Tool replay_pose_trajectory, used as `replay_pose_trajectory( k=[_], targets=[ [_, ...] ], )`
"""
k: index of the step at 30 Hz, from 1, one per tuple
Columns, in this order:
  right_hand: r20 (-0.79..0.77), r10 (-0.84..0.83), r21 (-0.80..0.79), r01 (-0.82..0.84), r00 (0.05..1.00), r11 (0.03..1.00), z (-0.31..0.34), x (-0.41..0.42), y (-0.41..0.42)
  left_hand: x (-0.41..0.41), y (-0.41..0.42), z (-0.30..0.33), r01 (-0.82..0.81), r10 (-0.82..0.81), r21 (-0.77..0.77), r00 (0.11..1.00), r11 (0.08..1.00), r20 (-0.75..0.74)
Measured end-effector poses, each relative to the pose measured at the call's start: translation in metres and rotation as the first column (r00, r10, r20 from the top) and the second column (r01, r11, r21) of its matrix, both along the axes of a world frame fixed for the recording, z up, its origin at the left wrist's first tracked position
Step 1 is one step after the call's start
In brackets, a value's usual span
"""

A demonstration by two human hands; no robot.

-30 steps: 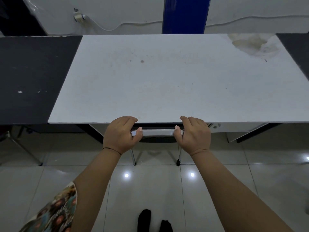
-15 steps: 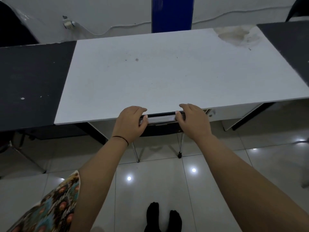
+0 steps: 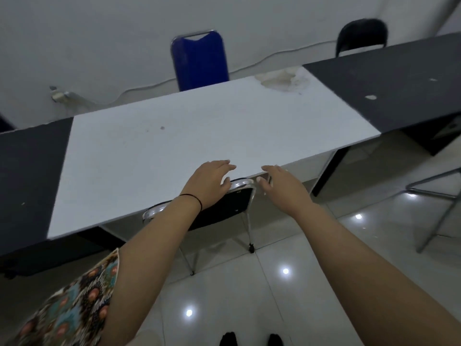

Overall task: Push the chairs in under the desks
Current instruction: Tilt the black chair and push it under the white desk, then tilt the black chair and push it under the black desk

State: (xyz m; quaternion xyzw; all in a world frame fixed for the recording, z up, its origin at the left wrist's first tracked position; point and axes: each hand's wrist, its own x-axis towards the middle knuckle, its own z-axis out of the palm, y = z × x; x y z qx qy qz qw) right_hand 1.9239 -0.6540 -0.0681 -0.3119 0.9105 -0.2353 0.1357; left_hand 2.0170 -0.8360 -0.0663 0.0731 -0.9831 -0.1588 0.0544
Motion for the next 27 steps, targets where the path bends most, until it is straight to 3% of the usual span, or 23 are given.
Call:
replay_pose_trajectory(
  k=[17,27],
  targets=[
    [-0.141,-0.375,0.119,0.391,0.916,0.913,0.063,-0.109,0.306,-0.197,0.281,0.053,0.422,-0.423,-0.029,0.901,0.906,-0.098],
    [-0.085,-0.583,0.006,0.586,0.808,0.810,0.077,-0.143,0.447,-0.285,0.444,0.065,0.549,-0.550,-0.057,0.835,0.834,-0.012]
  ],
)
